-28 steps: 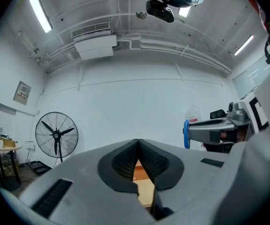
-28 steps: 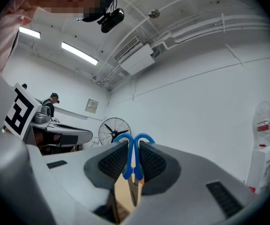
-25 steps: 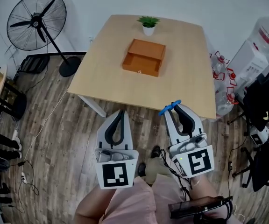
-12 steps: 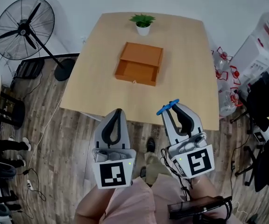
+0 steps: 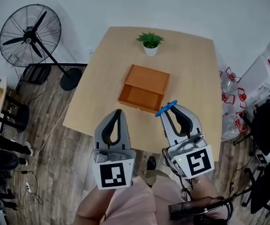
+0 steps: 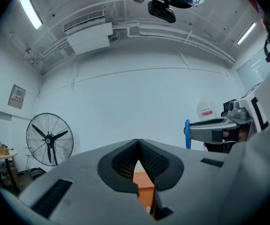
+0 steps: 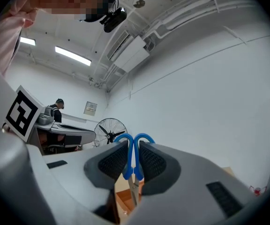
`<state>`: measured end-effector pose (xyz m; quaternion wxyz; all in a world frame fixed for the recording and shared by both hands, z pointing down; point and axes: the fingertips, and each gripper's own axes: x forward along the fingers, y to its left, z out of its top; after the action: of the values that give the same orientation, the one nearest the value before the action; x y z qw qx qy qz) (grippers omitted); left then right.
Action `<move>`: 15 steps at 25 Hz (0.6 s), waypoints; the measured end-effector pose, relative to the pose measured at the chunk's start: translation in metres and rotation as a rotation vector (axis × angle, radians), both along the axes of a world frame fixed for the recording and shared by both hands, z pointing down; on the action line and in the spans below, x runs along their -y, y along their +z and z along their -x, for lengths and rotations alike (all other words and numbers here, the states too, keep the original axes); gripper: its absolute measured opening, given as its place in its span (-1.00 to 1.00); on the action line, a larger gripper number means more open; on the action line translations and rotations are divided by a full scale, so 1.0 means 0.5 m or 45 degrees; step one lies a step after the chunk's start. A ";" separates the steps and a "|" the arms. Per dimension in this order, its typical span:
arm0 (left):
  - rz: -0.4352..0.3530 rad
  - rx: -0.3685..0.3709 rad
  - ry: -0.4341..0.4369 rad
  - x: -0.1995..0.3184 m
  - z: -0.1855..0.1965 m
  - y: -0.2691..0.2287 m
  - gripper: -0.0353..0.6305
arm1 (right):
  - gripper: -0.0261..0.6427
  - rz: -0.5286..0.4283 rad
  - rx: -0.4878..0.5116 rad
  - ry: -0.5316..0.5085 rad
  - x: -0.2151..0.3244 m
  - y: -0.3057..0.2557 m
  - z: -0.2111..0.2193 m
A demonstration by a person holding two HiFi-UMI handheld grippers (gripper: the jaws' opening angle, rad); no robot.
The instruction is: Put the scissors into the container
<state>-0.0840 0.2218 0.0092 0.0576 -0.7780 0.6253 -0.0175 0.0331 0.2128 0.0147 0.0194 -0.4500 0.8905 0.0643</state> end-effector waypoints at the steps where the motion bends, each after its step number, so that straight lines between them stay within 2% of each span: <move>1: -0.011 0.001 -0.015 0.008 0.004 -0.007 -0.88 | -0.69 -0.008 0.001 -0.008 0.013 -0.005 0.001; 7: -0.048 0.006 -0.071 0.049 0.030 -0.029 -0.88 | -0.69 -0.050 -0.007 -0.058 0.068 -0.028 0.024; 15: -0.028 -0.017 -0.073 0.126 0.066 -0.011 -0.88 | -0.69 -0.027 -0.050 -0.071 0.147 -0.014 0.062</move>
<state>-0.1168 0.1585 0.0037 0.0614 -0.7592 0.6479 -0.0069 0.0022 0.1395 0.0079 0.0086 -0.4235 0.9021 0.0820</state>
